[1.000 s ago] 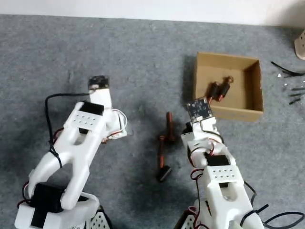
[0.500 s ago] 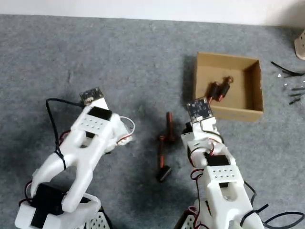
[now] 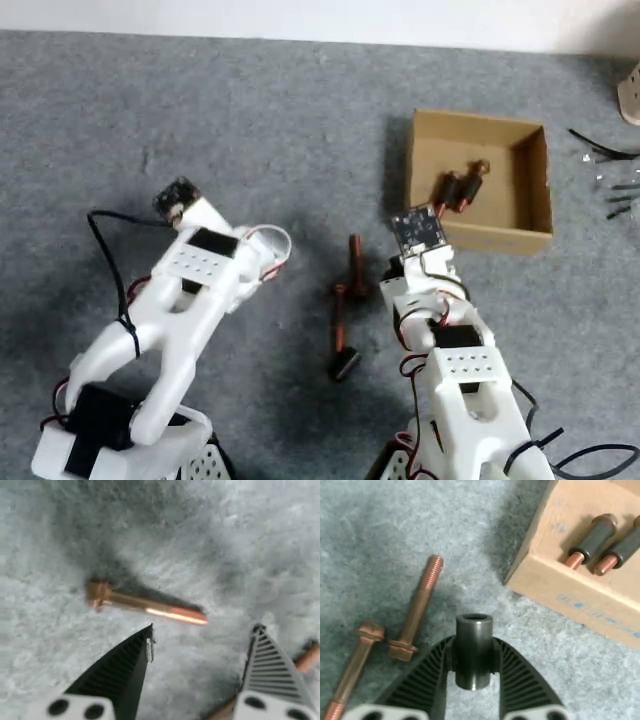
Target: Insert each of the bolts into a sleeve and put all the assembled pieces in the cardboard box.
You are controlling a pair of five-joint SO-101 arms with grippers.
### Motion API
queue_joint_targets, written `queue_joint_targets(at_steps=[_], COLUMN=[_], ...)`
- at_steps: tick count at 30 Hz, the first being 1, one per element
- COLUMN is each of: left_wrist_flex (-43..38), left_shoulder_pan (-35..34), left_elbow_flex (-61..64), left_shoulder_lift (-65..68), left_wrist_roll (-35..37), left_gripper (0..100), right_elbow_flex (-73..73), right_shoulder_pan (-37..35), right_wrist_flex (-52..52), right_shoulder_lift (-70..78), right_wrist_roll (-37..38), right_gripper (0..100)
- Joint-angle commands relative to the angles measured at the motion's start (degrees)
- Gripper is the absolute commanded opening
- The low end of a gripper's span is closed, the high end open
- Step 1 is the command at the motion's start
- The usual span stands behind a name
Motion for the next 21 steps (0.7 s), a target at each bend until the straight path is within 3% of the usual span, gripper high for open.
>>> queue_joint_targets(at_steps=[1,14,21], left_wrist_flex=[-1.93,-14.59,-15.56], left_shoulder_pan=[-1.45,-8.57,-8.92], left_elbow_flex=[3.56,11.21,12.53], left_shoulder_lift=[-2.07,-2.07,-1.98], left_wrist_roll=[1.49,1.58,1.58], left_gripper=[29,28,27], right_elbow_flex=[-0.31,-0.31,-0.31], right_shoulder_pan=[0.66,0.66,0.66], right_wrist_flex=[-1.80,-1.80,-1.80], right_shoulder_lift=[-1.19,-1.19,-1.19], right_wrist_roll=[-0.18,-0.18,-0.18], right_gripper=[0.5,0.5,0.5])
